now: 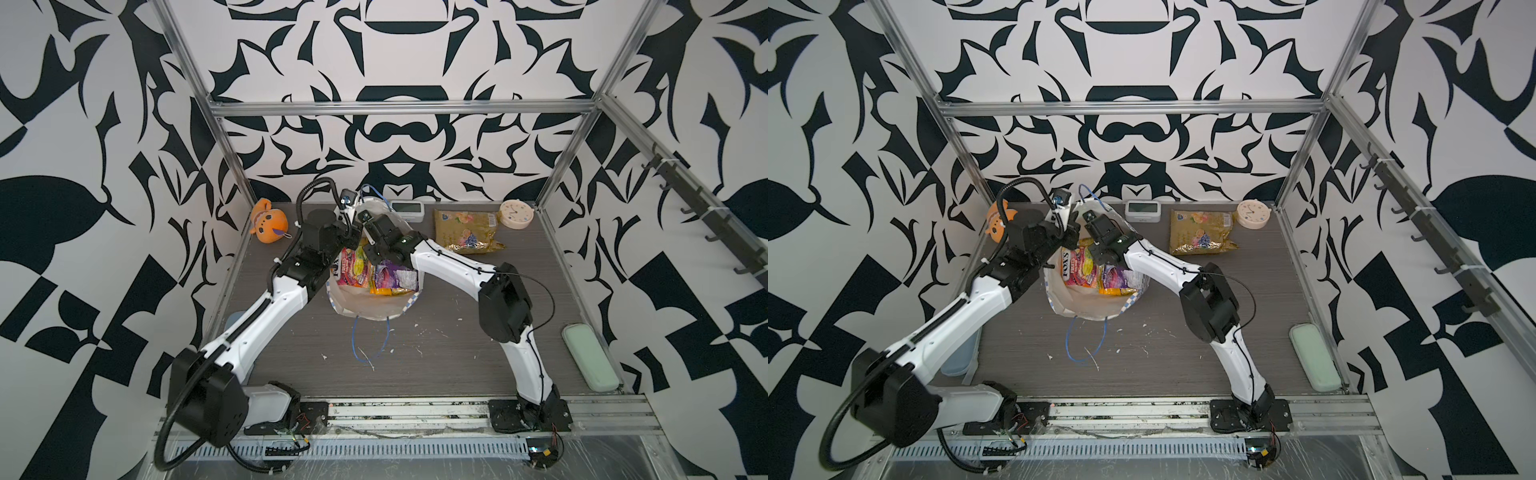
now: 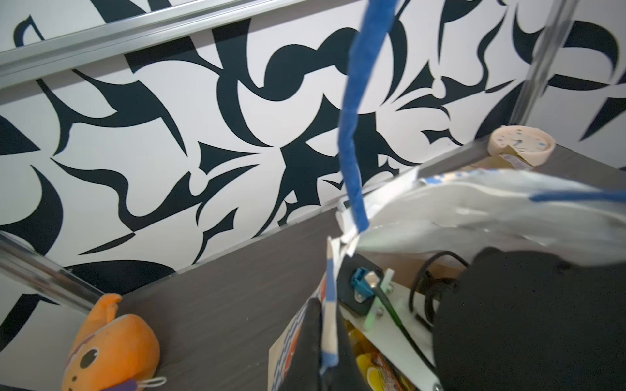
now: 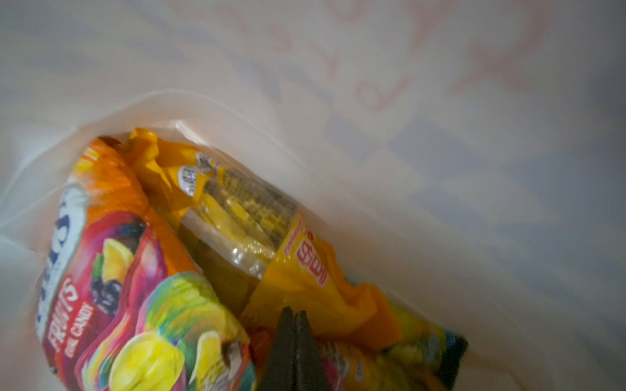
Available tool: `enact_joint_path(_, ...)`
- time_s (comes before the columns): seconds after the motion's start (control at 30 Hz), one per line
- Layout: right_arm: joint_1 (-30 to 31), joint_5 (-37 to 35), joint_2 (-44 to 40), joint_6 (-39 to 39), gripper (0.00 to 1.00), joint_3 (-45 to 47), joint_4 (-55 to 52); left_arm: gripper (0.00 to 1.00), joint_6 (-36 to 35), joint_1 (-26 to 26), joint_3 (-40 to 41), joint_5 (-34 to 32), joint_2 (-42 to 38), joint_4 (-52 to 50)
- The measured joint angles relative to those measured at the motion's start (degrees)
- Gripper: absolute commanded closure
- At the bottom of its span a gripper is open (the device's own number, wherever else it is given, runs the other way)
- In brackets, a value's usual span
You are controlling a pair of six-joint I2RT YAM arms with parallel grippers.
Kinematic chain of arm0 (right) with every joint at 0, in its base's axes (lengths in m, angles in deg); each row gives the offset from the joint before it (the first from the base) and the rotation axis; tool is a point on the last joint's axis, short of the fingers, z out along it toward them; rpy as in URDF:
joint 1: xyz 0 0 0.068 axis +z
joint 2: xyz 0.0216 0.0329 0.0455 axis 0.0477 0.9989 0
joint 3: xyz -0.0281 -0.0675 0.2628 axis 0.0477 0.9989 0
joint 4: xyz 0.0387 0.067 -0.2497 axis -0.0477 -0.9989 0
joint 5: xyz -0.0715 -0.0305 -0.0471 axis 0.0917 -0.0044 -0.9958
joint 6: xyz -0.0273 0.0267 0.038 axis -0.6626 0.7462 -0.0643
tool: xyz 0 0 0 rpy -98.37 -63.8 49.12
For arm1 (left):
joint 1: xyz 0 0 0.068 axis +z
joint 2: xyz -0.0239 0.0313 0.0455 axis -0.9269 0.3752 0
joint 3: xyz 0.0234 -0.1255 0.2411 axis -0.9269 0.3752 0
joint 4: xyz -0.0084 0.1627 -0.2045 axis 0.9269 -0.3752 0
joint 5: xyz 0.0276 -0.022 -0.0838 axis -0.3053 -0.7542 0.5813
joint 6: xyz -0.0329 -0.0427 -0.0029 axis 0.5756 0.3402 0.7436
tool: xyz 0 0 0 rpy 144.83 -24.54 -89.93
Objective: Take the snacks out of the paper bag
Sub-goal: Pick up the snack from the paper bag.
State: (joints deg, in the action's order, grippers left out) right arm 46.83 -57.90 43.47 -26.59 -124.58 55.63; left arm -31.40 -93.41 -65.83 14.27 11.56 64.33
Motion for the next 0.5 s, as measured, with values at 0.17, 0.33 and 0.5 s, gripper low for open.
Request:
enact_joint_path(0.17,-1.9,2.1,5.7,-1.7,1.00,-9.7,-2.8,1.00,0.1,1.0,-1.5,1.3,3.8,3.3)
enact_joint_path(0.33,-1.7,6.6,-3.0,0.8,0.77,-0.8,-3.8,1.00,0.9,-0.3,4.7,2.2,-3.0,5.0)
enact_joint_path(0.5,-1.0,11.6,-14.8,6.4,0.64,15.6,-0.9,1.00,2.2,-2.0,12.1,3.8,-11.6,4.1)
